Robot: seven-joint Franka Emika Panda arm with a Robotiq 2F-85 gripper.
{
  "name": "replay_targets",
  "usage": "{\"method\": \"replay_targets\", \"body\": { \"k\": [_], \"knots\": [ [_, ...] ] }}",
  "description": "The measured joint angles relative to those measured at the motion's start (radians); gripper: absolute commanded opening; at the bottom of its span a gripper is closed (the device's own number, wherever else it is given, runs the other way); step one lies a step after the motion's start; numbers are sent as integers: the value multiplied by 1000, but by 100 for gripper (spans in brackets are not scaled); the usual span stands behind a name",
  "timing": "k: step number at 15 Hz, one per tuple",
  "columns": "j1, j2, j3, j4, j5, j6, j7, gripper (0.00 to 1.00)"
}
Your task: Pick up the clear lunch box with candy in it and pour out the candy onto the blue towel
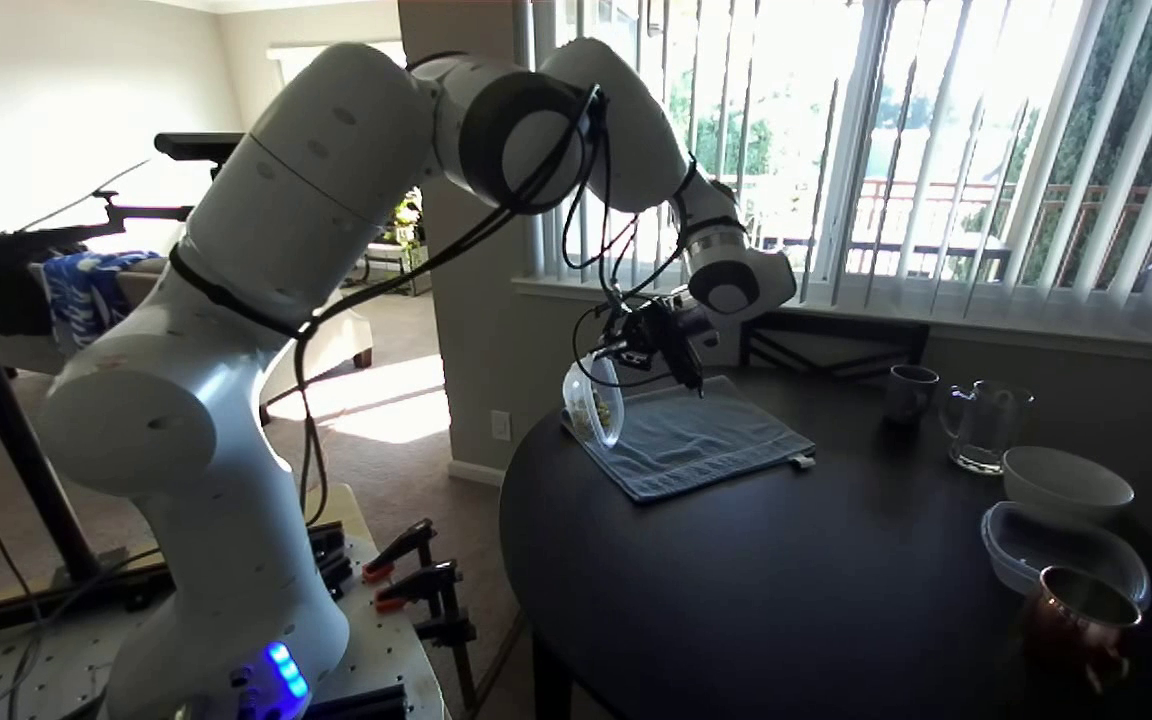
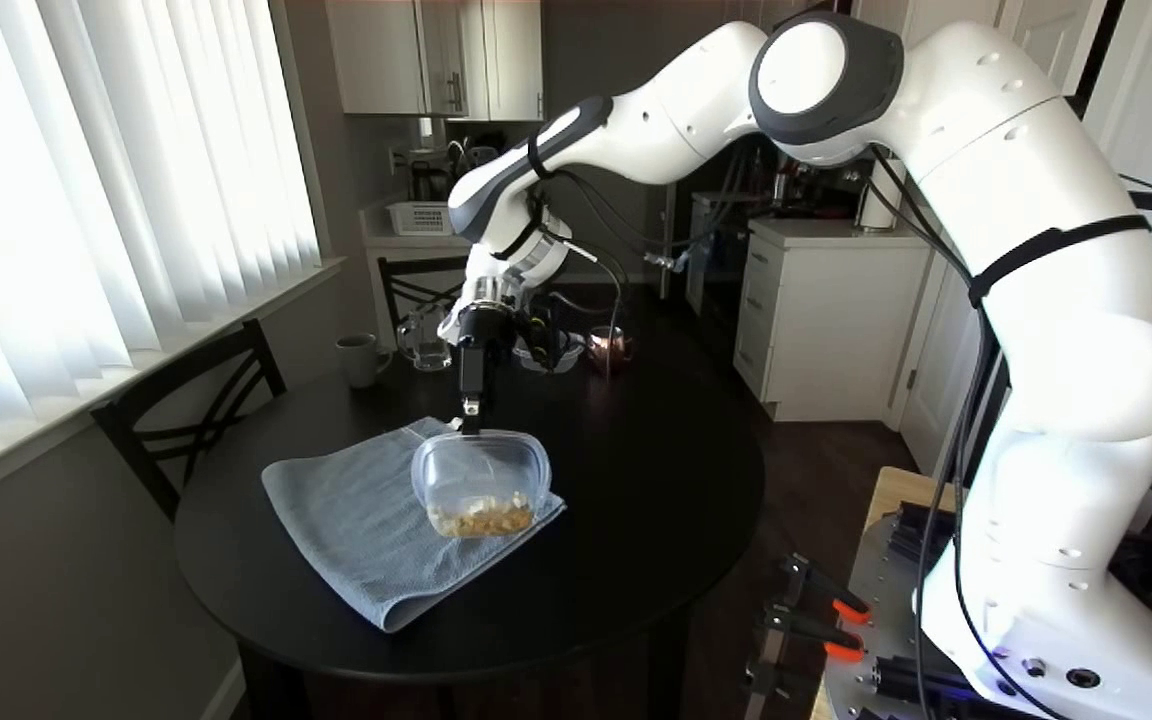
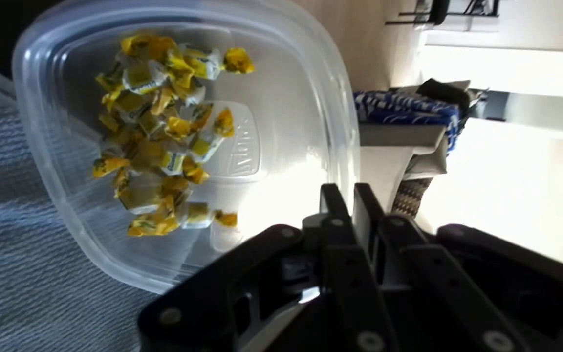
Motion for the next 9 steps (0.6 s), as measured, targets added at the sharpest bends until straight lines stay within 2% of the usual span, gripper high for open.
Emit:
{"method": "replay_targets", "body": {
  "k": [5, 9],
  "knots": [
    [27, 132, -31, 197, 13, -319, -22, 2],
    [30, 266, -41, 337, 88, -523, -21, 2]
  ]
}}
